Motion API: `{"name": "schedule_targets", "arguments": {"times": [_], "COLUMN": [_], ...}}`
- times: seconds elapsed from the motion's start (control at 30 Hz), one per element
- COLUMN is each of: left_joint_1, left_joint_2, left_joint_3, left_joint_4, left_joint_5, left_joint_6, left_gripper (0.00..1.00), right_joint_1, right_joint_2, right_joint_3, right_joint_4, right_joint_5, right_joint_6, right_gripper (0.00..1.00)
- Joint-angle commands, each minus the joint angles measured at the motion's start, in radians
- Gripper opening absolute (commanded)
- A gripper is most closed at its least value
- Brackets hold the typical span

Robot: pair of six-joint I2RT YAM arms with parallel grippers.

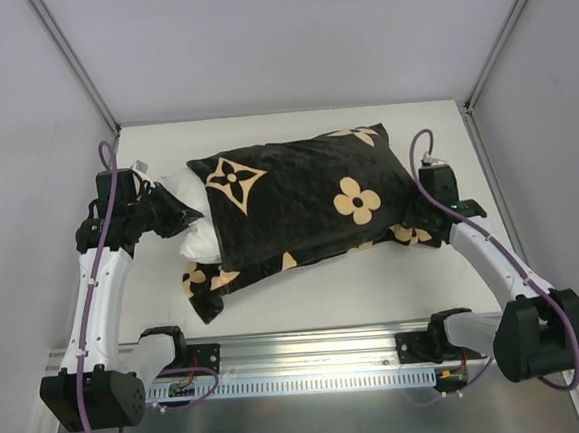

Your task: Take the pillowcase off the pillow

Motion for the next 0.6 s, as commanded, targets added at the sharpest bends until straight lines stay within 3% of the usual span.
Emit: {"name": "schedule_targets", "arguments": {"times": [0.0,0.13,0.2,0.3,0.5,0.57], "left_joint_1": [0.025,0.106,0.229,0.355,0.372,0.371], "left_joint_2": [0.024,0.058,0.05,0.041,-0.019,-0.051], "left_joint_3": [0.088,0.199,0.224,0.209,-0.028,-0.085], "left_joint_4": [0.061,0.056,0.046,0.043,0.05,0.053], "left_joint_5": [0.001,0.058,0.113,0.219,0.247,0.265], "left_joint_6": [-0.033,-0.022,-0.016,-0.014,-0.001,0.013], "left_gripper": [0.0,0.0,0.0,0.0,0.0,0.0], "right_joint_1": [-0.124,-0.154,-0.19,-0.288,-0.41,-0.429], "right_joint_2": [-0.087,-0.036,-0.047,-0.141,-0.194,-0.19], "right_joint_3": [0.136,0.394,0.453,0.333,0.007,-0.017], "right_joint_4": [0.013,-0.125,-0.174,-0.162,-0.127,-0.13], "right_joint_5": [0.054,0.098,0.13,0.158,0.112,0.084], "right_joint_6": [0.081,0.048,0.002,0.048,0.114,0.122], "right_gripper": [0.01,0.01,0.01,0.01,0.02,0.16]}}
